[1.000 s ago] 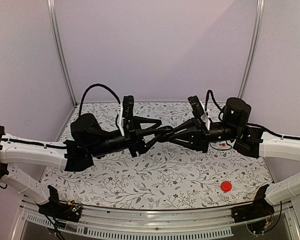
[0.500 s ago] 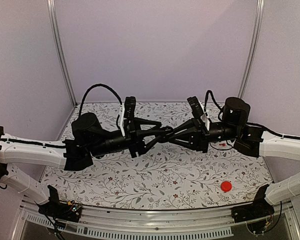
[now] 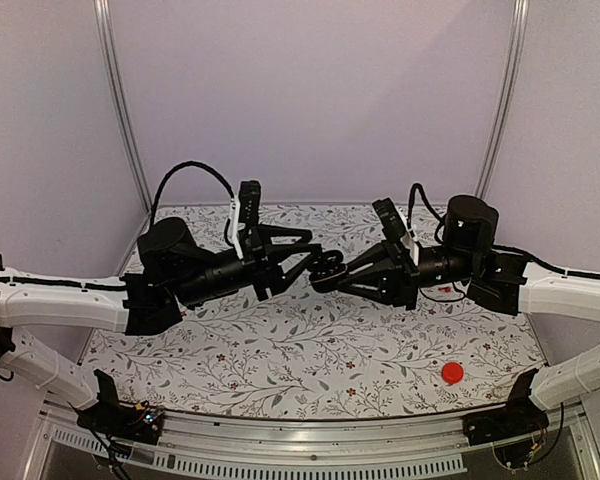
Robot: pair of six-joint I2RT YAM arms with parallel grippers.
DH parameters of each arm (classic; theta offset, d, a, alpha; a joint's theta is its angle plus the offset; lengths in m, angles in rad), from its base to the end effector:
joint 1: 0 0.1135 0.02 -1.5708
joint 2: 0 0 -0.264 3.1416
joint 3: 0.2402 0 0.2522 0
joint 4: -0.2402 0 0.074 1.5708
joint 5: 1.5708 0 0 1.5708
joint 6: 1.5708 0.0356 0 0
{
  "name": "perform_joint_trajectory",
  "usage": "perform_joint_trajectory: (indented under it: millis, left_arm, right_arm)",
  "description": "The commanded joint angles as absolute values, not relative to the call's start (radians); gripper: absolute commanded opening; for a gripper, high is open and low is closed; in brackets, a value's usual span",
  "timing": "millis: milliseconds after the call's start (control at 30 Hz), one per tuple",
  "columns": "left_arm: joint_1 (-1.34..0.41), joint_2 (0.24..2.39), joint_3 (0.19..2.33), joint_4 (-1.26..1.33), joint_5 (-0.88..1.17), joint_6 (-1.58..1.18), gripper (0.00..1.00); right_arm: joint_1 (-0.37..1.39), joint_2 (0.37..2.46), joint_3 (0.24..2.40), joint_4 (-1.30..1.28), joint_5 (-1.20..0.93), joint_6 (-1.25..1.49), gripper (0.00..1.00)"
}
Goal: Insert the wireless bluetooth earbuds into the charging case
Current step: Open the charging case, then pass from the right arm to the left
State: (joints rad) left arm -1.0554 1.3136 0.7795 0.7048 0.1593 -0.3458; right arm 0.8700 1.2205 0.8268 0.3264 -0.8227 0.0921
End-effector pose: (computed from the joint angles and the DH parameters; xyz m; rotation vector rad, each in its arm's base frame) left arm 0.1438 -0.2654 0.3143 0.6632 1.3755 -1.2563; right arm 0.1584 0.2283 0.3163 -1.2699 1.2935 1.3751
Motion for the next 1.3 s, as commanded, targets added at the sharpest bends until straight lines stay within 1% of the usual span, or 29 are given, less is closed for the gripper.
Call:
perform_joint_trajectory:
  millis: [0, 167, 267, 367, 567, 667, 767, 1067, 1267]
  left_arm:
    - [-1.038, 1.281, 0.785, 0.684, 0.147, -0.337, 0.5]
    - [-1.033, 1.194, 0.719, 0.758, 0.218, -0.303, 0.62]
    - [-1.033, 1.14, 0.686, 0.736, 0.228, -0.27, 0.66]
    - [-1.031, 1.098, 0.643, 0.718, 0.23, -0.228, 0.66]
    - [-1.031, 1.089, 0.521, 0.869, 0.244, -0.181, 0.67]
    - [-1.035, 1.138, 0.525, 0.91, 0.296, -0.163, 0.66]
    - [-1.037, 1.192, 0.557, 0.926, 0.339, -0.16, 0.63]
    - [-1.059, 1.264, 0.598, 1.033, 0.346, -0.162, 0.54]
    - [-1.071, 1.305, 0.646, 1.024, 0.341, -0.153, 0.48]
  right_arm:
    - [0.877, 1.206, 0.857, 0.324, -0.834, 0.082, 0.0]
    - [0.869, 1.209, 0.852, 0.327, -0.814, 0.1, 0.0]
    - [0.86, 1.206, 0.848, 0.342, -0.811, 0.115, 0.0]
    - [0.856, 1.202, 0.852, 0.353, -0.802, 0.129, 0.0]
    - [0.856, 1.2, 0.858, 0.41, -0.8, 0.17, 0.0]
    - [0.856, 1.213, 0.87, 0.432, -0.813, 0.188, 0.0]
    - [0.856, 1.23, 0.884, 0.445, -0.829, 0.197, 0.0]
    - [0.856, 1.266, 0.89, 0.51, -0.857, 0.234, 0.0]
    - [0.858, 1.282, 0.893, 0.525, -0.873, 0.243, 0.0]
